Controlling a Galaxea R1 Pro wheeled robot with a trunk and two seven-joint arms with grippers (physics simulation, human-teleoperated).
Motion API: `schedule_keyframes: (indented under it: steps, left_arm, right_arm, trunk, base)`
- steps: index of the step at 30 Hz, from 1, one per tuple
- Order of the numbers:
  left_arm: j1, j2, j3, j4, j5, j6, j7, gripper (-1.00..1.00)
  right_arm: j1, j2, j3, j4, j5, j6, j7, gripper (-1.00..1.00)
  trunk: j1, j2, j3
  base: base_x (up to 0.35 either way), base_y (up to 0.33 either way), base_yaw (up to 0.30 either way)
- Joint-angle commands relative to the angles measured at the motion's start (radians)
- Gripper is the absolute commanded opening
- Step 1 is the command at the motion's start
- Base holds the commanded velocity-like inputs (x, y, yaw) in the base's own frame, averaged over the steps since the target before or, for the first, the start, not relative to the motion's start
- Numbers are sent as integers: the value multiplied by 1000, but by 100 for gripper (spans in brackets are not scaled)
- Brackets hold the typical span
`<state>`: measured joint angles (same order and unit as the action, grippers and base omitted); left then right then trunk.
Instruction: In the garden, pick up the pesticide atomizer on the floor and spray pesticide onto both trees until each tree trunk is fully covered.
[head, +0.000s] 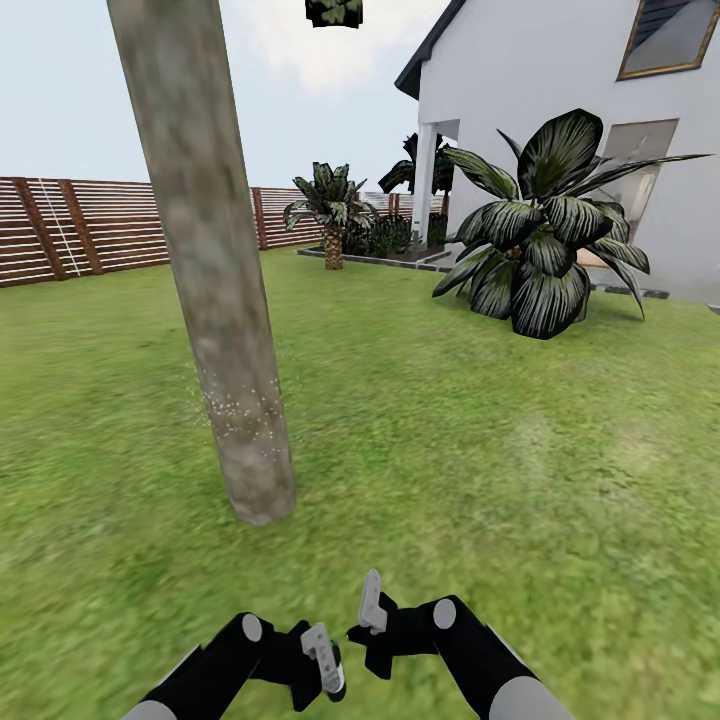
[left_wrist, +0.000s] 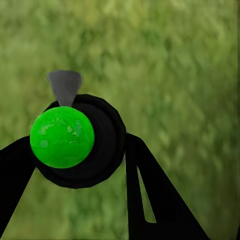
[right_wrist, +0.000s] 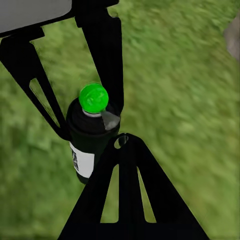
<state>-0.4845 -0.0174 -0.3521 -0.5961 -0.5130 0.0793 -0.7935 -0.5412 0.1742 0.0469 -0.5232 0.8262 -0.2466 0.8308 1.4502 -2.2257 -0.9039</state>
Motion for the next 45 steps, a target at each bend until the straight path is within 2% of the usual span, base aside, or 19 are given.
schedule_keyframes:
  steps: [1, 17, 33, 45]
  left_arm:
    - [0, -3, 0, -2, -2, 8, -4, -100]
    - [-18, -29, 1, -14, -3, 10, -3, -100]
    - [-19, -32, 2, -13, -1, 10, -4, -100]
    - [-19, -45, 1, -5, -1, 10, -4, -100]
  right_arm:
    - [0, 0, -1, -1, 10, -6, 1, -100]
    - [0, 0, -1, -1, 10, -6, 1, -100]
    - [0, 0, -1, -1, 10, -5, 1, -100]
    - [0, 0, -1, -1, 10, -5, 0, -100]
  trunk:
    - [0, 0, -1]
    - [0, 0, -1]
    - [0, 0, -1]
    - [0, 0, -1]
  base:
    - [0, 0, 0]
    - [0, 0, 0]
    - [0, 0, 0]
    - [0, 0, 0]
